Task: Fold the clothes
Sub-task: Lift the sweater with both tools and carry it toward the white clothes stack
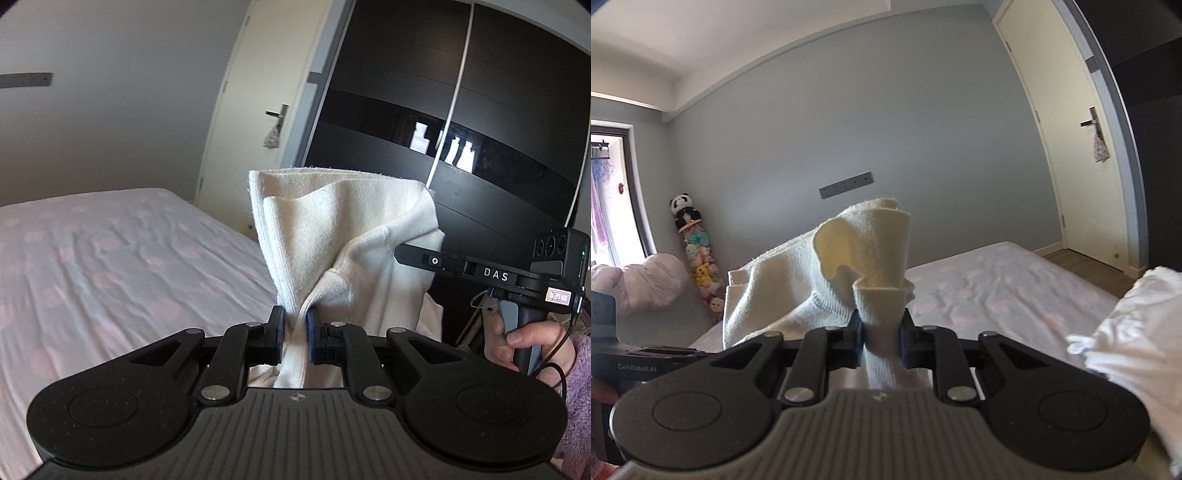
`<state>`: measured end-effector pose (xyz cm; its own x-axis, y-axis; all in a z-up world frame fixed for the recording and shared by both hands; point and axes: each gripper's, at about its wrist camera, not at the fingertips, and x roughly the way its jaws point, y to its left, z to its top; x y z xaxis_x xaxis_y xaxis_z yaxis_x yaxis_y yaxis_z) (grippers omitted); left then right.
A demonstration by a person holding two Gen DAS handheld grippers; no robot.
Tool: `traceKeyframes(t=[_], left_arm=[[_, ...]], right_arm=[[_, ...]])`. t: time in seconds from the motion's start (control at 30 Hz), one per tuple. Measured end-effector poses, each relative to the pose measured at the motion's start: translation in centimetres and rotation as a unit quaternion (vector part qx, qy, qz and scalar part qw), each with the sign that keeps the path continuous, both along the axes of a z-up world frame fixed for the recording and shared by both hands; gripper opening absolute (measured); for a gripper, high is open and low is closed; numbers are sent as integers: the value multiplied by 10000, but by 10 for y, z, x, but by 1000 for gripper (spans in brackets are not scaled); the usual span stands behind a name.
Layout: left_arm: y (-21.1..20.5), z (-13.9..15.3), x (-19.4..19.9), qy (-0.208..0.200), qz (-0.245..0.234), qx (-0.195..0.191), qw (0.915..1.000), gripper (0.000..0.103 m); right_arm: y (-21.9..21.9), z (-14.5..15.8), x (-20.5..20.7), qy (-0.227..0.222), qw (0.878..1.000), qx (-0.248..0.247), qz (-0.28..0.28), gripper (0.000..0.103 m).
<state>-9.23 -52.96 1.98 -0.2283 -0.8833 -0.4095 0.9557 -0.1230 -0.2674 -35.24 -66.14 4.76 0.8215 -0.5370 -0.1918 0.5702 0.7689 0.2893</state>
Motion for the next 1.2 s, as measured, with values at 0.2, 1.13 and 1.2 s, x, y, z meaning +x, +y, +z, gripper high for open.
traceKeyframes(t=[0.2,1.13,1.2], left_arm=[[-50,-21,-50,340,-768,242,9962,10],[-224,-200,8,1115,-536,2222,9671,10],[-223,-206,9,1129,-521,2285,9656,10]], right_arm=[[-31,15,-77,481,9981,132,-369,20],[-253,-146,48,3393,9295,1442,79,21],[-255,-154,53,3491,9262,1418,76,21]])
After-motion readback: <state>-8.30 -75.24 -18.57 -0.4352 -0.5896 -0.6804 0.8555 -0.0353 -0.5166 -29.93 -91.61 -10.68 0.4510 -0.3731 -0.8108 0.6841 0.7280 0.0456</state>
